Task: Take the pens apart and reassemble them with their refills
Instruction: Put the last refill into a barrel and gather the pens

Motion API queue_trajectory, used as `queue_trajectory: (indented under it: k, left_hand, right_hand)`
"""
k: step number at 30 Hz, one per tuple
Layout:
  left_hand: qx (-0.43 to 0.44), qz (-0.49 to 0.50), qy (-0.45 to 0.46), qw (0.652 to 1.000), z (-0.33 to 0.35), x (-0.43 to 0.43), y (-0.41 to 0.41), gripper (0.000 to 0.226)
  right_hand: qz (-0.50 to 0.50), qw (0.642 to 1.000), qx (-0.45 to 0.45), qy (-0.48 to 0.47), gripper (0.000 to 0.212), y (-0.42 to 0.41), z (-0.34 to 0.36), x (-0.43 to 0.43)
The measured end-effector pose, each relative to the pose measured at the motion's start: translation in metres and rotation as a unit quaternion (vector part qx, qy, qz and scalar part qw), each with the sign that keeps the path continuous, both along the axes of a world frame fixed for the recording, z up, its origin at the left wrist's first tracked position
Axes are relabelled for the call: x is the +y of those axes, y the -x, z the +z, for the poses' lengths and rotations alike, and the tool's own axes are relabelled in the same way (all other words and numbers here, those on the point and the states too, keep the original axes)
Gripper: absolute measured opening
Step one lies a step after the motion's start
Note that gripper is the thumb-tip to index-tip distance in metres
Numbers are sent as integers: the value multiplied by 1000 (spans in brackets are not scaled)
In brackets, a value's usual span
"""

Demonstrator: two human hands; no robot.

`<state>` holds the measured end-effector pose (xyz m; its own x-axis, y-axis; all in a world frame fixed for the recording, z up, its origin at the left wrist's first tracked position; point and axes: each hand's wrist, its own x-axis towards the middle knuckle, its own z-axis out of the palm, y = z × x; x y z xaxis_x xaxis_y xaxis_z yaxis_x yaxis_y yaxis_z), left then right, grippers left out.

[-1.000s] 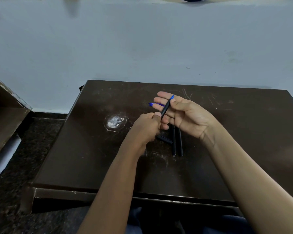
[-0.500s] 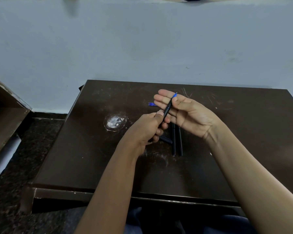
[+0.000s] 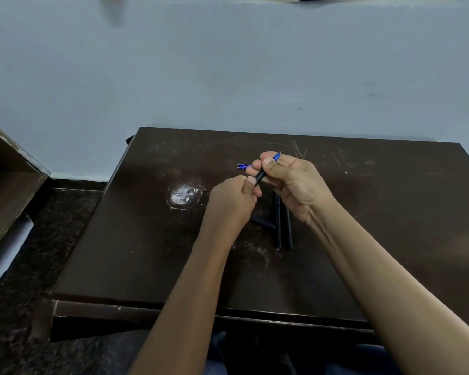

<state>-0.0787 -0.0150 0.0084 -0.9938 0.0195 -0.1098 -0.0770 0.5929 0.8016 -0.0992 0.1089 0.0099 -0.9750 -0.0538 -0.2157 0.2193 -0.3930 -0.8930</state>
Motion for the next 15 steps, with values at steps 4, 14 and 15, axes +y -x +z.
queue_trajectory:
  k: [4, 14, 15]
  left_hand:
    - [89, 31, 61, 994, -4, 0, -3, 33]
    - [25, 72, -10, 997, 1, -2, -2, 28]
    - [18, 66, -4, 998, 1, -2, -2, 28]
  right_hand:
    - [-5, 1000, -3, -5, 10, 1, -3, -4]
    - [189, 671, 39, -716, 47, -5, -41, 6]
    - [213, 646, 35, -732, 48, -8, -42, 3]
